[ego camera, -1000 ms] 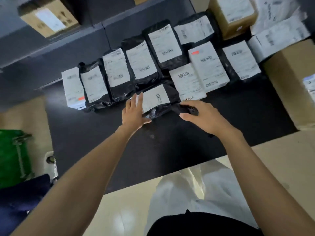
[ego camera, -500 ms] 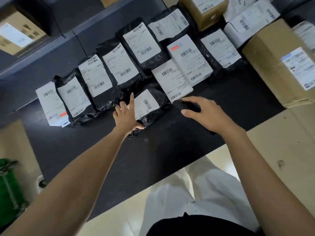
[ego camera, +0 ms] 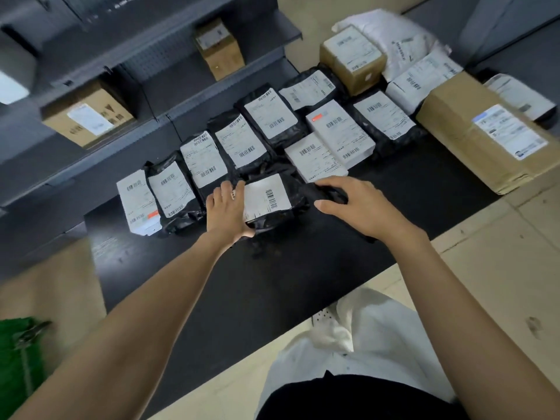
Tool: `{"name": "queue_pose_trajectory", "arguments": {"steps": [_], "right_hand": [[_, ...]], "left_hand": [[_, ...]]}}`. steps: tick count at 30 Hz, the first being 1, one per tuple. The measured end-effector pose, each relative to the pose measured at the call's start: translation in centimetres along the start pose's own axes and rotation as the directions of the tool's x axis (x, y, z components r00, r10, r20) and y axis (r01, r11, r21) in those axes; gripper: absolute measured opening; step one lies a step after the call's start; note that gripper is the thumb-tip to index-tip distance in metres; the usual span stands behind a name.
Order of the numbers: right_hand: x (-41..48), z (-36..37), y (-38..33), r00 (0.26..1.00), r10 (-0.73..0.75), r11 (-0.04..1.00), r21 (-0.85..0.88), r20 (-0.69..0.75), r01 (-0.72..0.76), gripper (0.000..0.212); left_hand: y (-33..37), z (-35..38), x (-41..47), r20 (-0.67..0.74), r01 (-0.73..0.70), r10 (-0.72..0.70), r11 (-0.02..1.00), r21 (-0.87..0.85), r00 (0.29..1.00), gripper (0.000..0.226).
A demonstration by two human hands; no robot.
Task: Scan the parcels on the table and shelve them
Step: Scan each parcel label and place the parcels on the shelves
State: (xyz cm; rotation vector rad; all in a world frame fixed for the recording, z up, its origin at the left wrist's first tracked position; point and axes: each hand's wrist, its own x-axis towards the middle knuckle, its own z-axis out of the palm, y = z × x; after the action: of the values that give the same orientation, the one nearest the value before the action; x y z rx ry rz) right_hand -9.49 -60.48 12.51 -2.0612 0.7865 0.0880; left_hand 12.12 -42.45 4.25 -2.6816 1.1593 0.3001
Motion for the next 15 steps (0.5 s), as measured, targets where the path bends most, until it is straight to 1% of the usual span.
{"name": "queue_pose_trajectory", "arguments": {"steps": [3,6,10,13,15], "right_hand": [[-1.0,0.1,-2.5,0.997,-0.07,0.997,0.022,-0.043,0.071,0.051],[-1.9,0.3,-5.0,0.985,-0.14,0.988,0.059,-0.097,0.146,0.051],[-2.4,-0.1,-7.5,0.962,-0.202,0.975,0.058,-0.186,0.216,0.051],[-2.7,-0.6,-8.6,0.954,-0.191,0.977,0.043,-0.233,0.207,0.05],[-2.8,-0.6,-9.2,0.953,-0.179,0.979,0.048,-0.244,0.196,0.05]], "left_hand": [[-1.6,-3.8,0.5,-0.155,0.004,-0.009,0.999,-0.032,0.988,0.126],[-2.8,-8.9,1.5,-0.276,-0.01,-0.003,0.999,-0.046,0.961,0.124],[-4.2,-14.6,2.5,-0.411,-0.057,0.082,0.996,0.074,0.908,0.119],[-4.9,-16.7,2.5,-0.486,-0.073,0.133,0.987,0.141,0.864,0.115],[-5.2,-17.3,2.2,-0.504,-0.073,0.149,0.983,0.167,0.85,0.116]]}}
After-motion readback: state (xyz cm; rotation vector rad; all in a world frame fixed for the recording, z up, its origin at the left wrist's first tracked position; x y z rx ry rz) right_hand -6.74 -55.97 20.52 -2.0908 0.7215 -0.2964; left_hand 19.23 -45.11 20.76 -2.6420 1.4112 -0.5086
